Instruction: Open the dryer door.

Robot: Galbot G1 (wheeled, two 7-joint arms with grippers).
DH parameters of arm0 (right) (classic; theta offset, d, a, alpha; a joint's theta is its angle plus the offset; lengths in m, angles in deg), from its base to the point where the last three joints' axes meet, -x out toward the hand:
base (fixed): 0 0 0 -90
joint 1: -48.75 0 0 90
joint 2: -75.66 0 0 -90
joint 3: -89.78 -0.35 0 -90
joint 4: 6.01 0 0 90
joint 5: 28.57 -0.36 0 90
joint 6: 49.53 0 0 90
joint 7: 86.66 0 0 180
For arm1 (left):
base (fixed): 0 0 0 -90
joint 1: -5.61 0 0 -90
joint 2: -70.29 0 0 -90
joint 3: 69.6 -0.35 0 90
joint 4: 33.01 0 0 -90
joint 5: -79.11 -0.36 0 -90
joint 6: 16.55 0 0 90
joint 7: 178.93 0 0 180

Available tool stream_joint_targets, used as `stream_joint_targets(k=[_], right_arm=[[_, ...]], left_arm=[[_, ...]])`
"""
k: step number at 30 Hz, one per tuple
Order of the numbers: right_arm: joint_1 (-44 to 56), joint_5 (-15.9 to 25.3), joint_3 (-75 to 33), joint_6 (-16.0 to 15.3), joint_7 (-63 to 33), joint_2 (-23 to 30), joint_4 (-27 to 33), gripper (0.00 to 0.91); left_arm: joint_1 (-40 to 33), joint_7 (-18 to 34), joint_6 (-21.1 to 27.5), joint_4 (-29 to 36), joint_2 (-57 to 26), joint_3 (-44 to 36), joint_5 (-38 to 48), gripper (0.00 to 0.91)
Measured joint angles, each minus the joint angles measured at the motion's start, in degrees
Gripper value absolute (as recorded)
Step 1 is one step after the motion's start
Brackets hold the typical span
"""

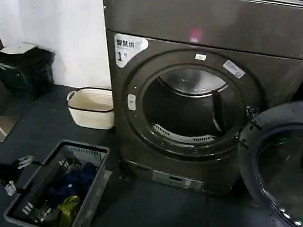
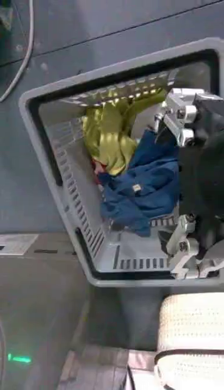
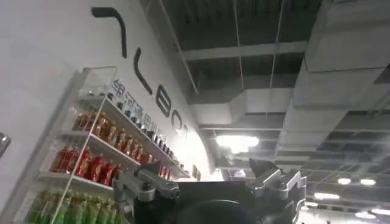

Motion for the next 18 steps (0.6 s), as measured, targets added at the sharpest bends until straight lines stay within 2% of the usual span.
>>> stream_joint_targets(k=[18], right_arm=[[0.6,-0.1,-1.4,0.3,0.1,-0.1,0.4,0.907]], left_arm=[[0.1,-0.6,0.2,-0.4,-0.4,0.8,0.2,0.907]])
